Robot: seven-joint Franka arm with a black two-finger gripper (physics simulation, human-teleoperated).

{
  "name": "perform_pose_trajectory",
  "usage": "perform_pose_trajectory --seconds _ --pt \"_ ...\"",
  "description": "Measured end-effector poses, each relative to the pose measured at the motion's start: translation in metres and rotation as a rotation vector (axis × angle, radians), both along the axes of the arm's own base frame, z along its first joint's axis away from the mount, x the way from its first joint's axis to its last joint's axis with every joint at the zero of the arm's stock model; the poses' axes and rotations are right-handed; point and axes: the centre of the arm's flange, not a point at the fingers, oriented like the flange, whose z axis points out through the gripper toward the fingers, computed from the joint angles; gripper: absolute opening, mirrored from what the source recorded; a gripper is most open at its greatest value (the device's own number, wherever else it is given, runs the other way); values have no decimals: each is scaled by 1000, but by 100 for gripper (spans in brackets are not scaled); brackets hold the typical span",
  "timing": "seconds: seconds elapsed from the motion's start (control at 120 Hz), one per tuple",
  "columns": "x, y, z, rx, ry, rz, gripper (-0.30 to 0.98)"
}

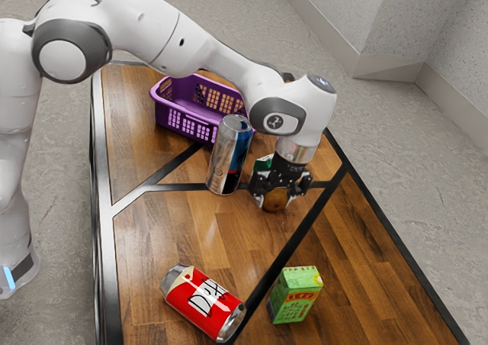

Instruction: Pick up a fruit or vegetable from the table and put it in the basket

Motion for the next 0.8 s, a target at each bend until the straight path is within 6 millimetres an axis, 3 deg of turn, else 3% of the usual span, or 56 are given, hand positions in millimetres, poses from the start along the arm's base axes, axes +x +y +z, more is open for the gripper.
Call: perform_pose_trajectory --seconds 0.217,0.408,0.6,0.8 --pt "-3 -6 9 -5 -8 -20 37" --pt "-17 -27 54 -12 -55 -67 33" --pt "-28 -33 97 -12 -102 -85 36" --pt "-29 -37 161 -4 -177 -107 36"
